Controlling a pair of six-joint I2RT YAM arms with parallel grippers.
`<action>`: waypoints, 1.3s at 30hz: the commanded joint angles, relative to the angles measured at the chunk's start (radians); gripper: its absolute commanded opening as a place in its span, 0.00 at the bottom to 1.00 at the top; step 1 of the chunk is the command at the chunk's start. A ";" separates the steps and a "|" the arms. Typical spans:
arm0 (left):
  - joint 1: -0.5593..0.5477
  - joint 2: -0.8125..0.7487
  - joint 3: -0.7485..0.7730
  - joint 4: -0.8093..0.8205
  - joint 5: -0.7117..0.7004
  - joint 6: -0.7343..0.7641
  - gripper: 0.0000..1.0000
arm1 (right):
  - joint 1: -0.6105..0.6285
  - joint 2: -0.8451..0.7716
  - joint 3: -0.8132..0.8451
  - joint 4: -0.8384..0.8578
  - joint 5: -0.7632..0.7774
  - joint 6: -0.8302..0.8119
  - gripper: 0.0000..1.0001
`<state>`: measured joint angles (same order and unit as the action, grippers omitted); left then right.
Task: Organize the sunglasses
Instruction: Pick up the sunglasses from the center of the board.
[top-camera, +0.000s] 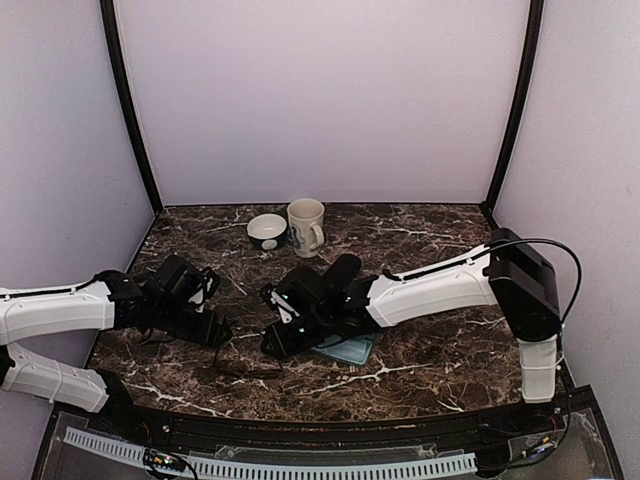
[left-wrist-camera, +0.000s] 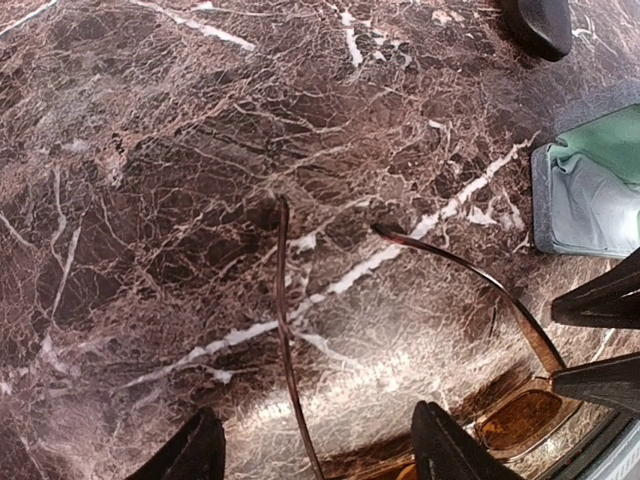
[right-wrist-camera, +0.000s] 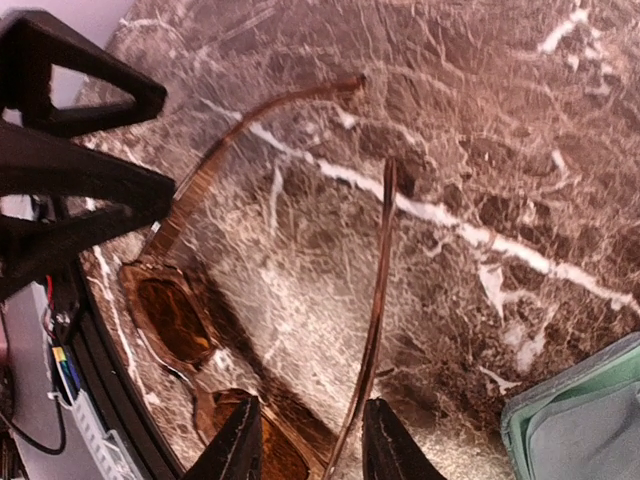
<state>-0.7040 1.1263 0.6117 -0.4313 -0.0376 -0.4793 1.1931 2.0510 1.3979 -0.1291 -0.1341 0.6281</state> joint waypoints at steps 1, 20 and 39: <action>0.008 -0.009 -0.018 0.035 0.015 -0.008 0.66 | 0.012 0.034 0.059 -0.087 0.010 -0.008 0.35; 0.009 -0.044 -0.046 0.061 0.037 -0.004 0.66 | 0.022 0.079 0.117 -0.179 0.078 0.004 0.11; 0.007 -0.224 -0.058 0.141 0.206 0.033 0.66 | 0.021 -0.044 0.064 -0.176 0.243 -0.061 0.00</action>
<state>-0.7021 0.9398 0.5789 -0.3260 0.1265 -0.4671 1.2079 2.0754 1.4773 -0.3180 0.0372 0.5938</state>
